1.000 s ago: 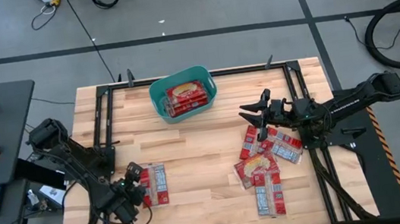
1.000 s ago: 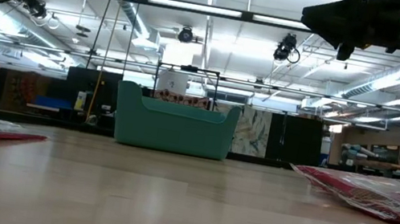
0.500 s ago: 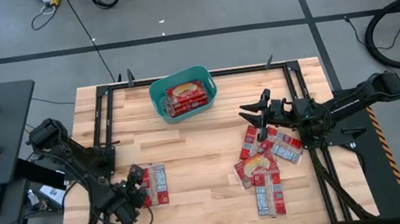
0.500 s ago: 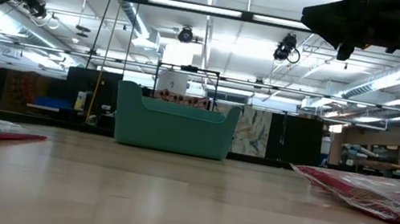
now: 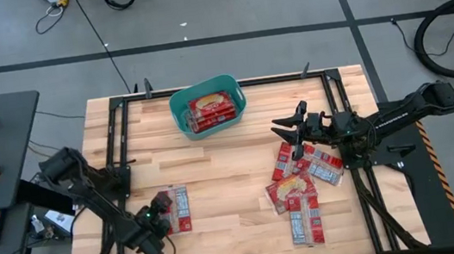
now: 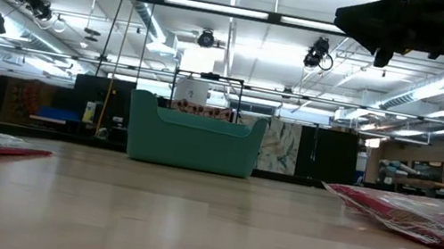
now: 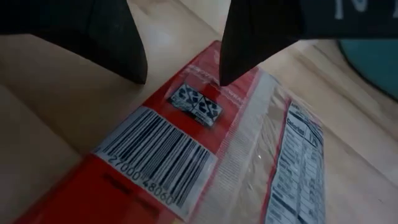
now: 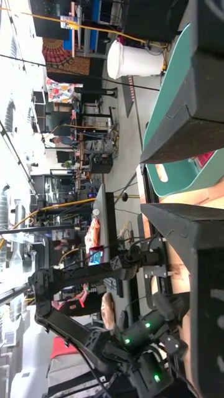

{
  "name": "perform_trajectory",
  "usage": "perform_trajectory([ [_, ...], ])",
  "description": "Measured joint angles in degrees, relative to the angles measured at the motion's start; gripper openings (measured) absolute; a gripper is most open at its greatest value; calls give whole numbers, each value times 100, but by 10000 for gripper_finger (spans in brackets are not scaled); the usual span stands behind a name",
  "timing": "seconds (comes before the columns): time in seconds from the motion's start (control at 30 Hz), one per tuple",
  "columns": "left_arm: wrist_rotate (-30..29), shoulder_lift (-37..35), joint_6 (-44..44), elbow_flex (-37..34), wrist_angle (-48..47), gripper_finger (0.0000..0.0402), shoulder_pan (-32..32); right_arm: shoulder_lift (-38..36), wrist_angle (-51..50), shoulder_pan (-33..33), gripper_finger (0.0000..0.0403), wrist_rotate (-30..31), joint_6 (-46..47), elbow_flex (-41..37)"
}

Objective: Sort popcorn bags into baskets
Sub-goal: Put the red popcorn bag into the green bin

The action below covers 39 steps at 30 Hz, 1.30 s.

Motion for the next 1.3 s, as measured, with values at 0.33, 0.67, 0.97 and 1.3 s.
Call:
perform_trajectory([
  [0.33,189,117,-16,-4,109,122,5,0,0,-2,119,2,0,0],
  [0.67,139,30,-1084,-6,300,8,12,0,2,-2,119,0,0,0],
  [0.97,200,-649,-1398,274,-34,3,289,0,2,0,119,0,17,0],
  [1.3,-121,-1090,-1239,540,-123,1,663,0,0,0,119,0,15,0],
])
